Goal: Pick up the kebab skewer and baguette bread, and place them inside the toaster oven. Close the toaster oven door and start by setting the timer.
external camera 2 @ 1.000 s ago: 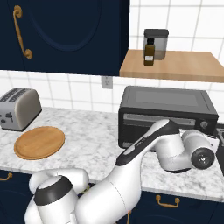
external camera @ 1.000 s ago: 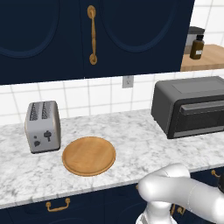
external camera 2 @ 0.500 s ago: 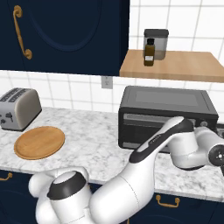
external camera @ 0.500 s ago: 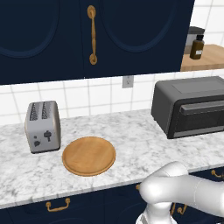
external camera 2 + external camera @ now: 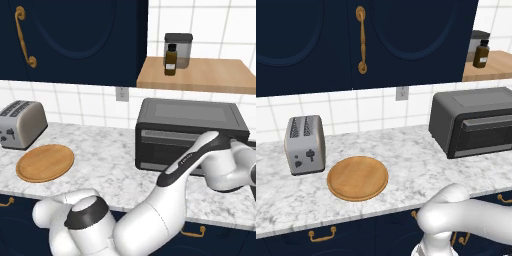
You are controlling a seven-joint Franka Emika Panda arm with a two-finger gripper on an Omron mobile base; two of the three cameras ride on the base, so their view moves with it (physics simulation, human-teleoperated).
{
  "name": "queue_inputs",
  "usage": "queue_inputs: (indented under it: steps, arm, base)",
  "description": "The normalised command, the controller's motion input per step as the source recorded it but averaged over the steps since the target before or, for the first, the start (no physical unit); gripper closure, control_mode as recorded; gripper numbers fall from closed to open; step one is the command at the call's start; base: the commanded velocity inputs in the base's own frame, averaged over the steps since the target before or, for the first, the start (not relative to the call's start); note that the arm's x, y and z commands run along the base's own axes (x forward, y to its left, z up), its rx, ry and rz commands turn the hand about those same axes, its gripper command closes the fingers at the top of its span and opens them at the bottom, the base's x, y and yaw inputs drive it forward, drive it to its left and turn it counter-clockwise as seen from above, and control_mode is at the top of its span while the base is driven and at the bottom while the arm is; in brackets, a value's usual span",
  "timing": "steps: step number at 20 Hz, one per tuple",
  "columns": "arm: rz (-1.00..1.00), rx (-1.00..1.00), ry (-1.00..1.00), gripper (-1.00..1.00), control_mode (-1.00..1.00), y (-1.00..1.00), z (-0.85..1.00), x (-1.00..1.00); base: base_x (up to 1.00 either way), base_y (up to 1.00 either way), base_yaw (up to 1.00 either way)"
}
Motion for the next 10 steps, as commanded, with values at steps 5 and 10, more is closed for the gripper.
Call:
queue_inputs:
  steps: [5,10]
  arm:
    - [0.00,0.03,0.03,-1.00,-1.00,-0.01,0.01,0.00]
    - [0.00,0.00,0.00,-1.00,-1.00,-0.03,-0.16,0.00]
  base:
    - [0.00,0.00,0.00]
    - [0.00,0.00,0.00]
